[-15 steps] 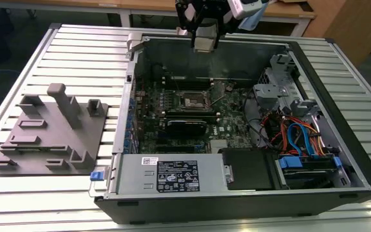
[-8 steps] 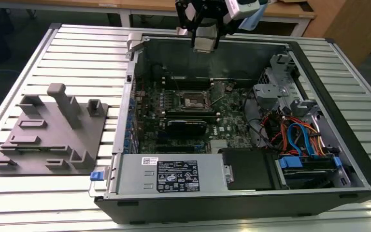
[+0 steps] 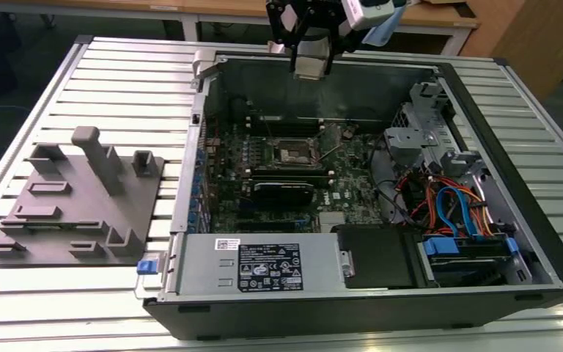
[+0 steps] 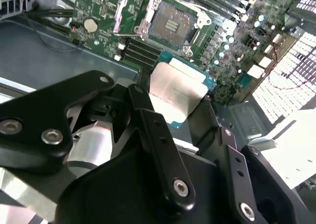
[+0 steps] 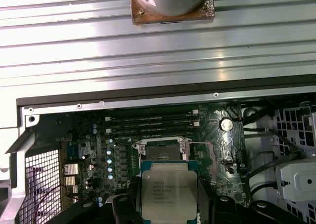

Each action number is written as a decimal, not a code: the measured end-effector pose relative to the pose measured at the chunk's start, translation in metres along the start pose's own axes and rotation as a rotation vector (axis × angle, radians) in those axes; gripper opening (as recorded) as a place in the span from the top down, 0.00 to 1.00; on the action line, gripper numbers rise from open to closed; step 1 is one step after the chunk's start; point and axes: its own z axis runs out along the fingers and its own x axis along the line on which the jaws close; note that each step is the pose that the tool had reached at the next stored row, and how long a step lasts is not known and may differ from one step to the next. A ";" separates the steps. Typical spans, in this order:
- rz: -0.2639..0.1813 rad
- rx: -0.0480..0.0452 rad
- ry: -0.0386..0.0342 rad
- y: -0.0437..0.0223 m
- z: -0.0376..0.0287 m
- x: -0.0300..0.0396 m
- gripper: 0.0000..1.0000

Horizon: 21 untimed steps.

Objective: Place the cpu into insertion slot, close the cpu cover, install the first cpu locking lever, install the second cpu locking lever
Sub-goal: 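Place the cpu into insertion slot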

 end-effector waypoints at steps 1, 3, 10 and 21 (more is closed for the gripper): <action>0.000 0.0000 0.0000 0.0000 0.0000 0.0000 0.46; 0.000 -0.0001 0.0000 0.0000 0.0000 0.0000 0.46; 0.003 -0.0001 -0.0004 0.0000 0.0000 0.0000 0.46; 0.111 -0.0006 -0.0101 -0.0001 0.0007 0.0000 0.46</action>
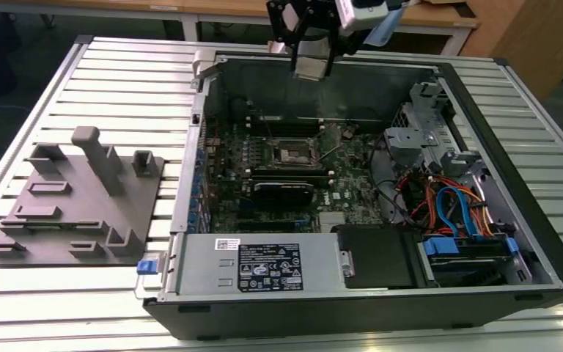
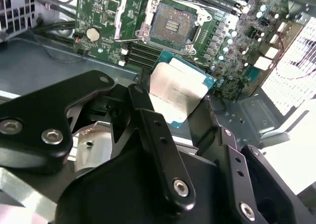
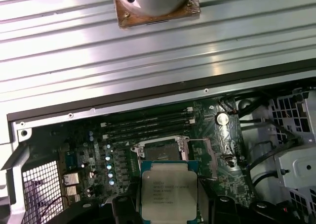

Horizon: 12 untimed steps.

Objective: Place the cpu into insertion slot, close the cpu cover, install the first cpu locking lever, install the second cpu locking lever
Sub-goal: 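Place the cpu into insertion slot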

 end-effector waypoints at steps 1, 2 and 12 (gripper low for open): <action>0.009 -0.0002 -0.0007 0.0000 0.0001 0.0000 0.46; 0.010 -0.0002 -0.0008 0.0000 0.0001 0.0000 0.46; 0.030 -0.0002 -0.0028 0.0000 0.0002 0.0000 0.46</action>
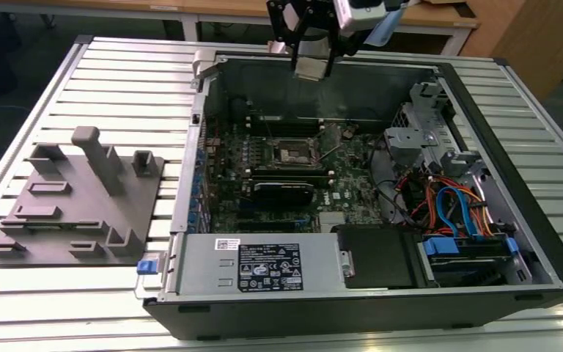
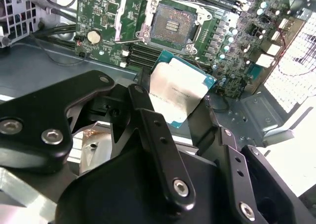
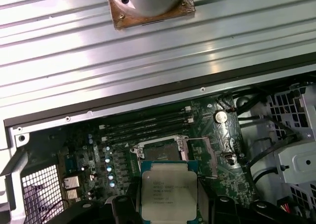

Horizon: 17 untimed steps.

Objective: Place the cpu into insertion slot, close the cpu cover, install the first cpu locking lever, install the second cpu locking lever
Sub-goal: 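Place the cpu into insertion slot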

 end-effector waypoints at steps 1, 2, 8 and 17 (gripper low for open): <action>0.012 0.0000 -0.0011 0.0000 0.0000 0.0000 0.46; 0.023 -0.0001 -0.0021 0.0000 0.0001 0.0000 0.46; 0.122 -0.0018 -0.0107 0.0000 0.0007 0.0000 0.46; 0.207 -0.0031 -0.0183 -0.0001 0.0012 0.0000 0.46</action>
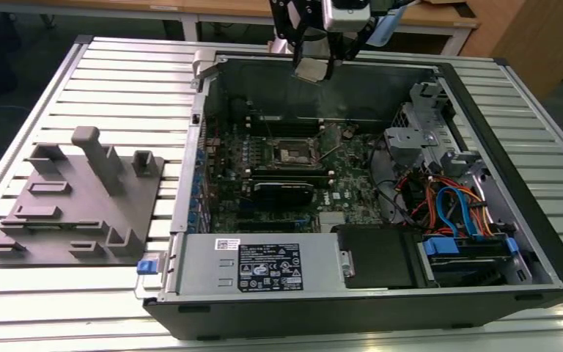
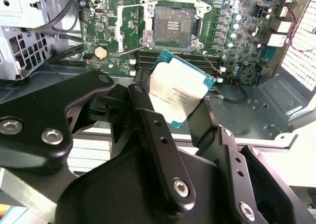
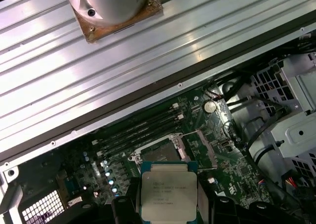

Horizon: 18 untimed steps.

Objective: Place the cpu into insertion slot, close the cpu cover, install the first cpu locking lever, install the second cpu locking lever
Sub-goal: 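Place the cpu into insertion slot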

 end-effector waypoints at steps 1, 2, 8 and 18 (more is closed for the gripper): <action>0.000 0.0000 0.0000 0.0000 0.0000 0.0000 0.46; 0.000 0.0000 0.0000 0.0000 0.0000 0.0000 0.46; 0.000 0.0000 0.0000 0.0000 0.0000 0.0000 0.46; 0.048 -0.0008 -0.0042 0.0000 0.0002 0.0000 0.46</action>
